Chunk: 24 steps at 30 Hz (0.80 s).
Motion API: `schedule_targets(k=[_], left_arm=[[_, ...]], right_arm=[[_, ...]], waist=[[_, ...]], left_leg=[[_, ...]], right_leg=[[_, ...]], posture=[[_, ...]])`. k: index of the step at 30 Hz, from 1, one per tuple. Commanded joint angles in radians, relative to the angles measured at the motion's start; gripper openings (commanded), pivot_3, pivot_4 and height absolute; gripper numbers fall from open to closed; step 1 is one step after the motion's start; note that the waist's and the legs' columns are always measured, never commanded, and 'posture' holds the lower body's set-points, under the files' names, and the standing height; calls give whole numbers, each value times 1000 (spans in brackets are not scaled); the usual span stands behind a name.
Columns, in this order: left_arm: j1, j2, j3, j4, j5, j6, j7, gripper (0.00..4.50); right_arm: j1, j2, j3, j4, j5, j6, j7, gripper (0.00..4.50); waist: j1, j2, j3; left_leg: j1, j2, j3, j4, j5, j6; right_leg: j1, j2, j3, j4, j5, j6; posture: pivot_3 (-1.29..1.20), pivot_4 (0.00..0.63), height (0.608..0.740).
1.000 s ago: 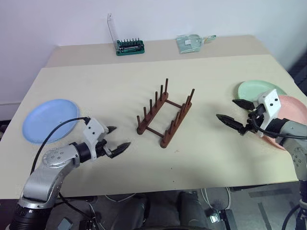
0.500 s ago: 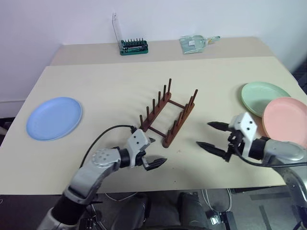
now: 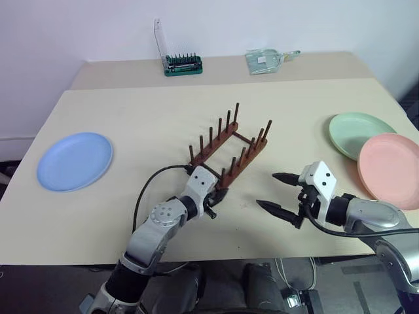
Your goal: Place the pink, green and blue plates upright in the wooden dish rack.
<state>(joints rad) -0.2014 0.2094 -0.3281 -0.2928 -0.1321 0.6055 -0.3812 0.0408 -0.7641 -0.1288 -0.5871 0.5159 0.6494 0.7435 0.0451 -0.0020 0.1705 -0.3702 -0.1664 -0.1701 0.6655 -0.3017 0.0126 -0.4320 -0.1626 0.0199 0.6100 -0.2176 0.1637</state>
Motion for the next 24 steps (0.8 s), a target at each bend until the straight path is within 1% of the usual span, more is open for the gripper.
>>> schedule_targets(k=[1, 3, 7, 9, 11, 13, 15, 18, 24], left_arm=[[-22, 29, 17, 92, 26, -33, -18, 756], [-57, 41, 9, 133, 33, -70, -49, 756], [-243, 98, -36, 352, 19, -308, -324, 756], [-295, 108, -51, 427, 29, -410, -403, 756], [-398, 96, -54, 556, 6, -443, -531, 756], [-458, 87, -57, 647, 4, -477, -614, 756], [-502, 78, -61, 736, 24, -543, -668, 756], [-571, 55, -54, 884, 50, -607, -708, 756], [-608, 35, -28, 1026, 61, -687, -763, 756]], right_arm=[[17, -27, 17, -6, -46, -37, 13, 4500], [27, -38, 29, 2, -70, -51, 21, 4500], [37, -26, 51, 15, -97, -81, 20, 4500], [39, -20, 55, 14, -102, -86, 17, 4500], [55, -7, 62, 6, -118, -97, 1, 4500], [68, 2, 67, -3, -129, -104, -11, 4500], [82, 17, 63, -17, -134, -107, -30, 4500], [105, 36, 50, -42, -140, -106, -62, 4500], [147, 55, 29, -72, -134, -87, -101, 4500]], waist=[[-1, 0, 0], [-1, 0, 0], [7, -1, 0], [7, -1, 0], [11, -1, 1], [16, -3, 2], [17, -3, 1], [15, -3, 2], [16, -3, 1]], left_leg=[[0, 0, 0, 0, 0, 0], [0, 0, 0, 0, 1, -2], [0, 0, 0, 0, 1, -2], [-1, 1, 0, 1, 2, -4], [-2, 1, 0, 1, 2, -4], [-4, 1, -1, 1, 2, -4], [-4, 1, -1, 1, 1, -4], [-4, 2, -1, 1, 1, -4], [-3, 5, -1, 1, 1, -4]], right_leg=[[0, 0, 0, 0, 0, 0], [0, 0, 0, 0, 0, 0], [0, 1, -1, 0, 0, 0], [-1, 2, 0, 0, 0, 0], [-1, 2, 0, -1, 0, 0], [-2, 2, -1, -2, 1, 1], [-2, 2, 0, -3, 1, 1], [-2, 3, 0, -5, 2, 1], [2, 7, 0, -13, 7, 1]], posture=[[0, 150, 740], [0, 150, 740], [0, 150, 740], [0, 150, 740], [0, 150, 740], [0, 150, 740], [0, 150, 740], [0, 150, 740], [0, 150, 740]])
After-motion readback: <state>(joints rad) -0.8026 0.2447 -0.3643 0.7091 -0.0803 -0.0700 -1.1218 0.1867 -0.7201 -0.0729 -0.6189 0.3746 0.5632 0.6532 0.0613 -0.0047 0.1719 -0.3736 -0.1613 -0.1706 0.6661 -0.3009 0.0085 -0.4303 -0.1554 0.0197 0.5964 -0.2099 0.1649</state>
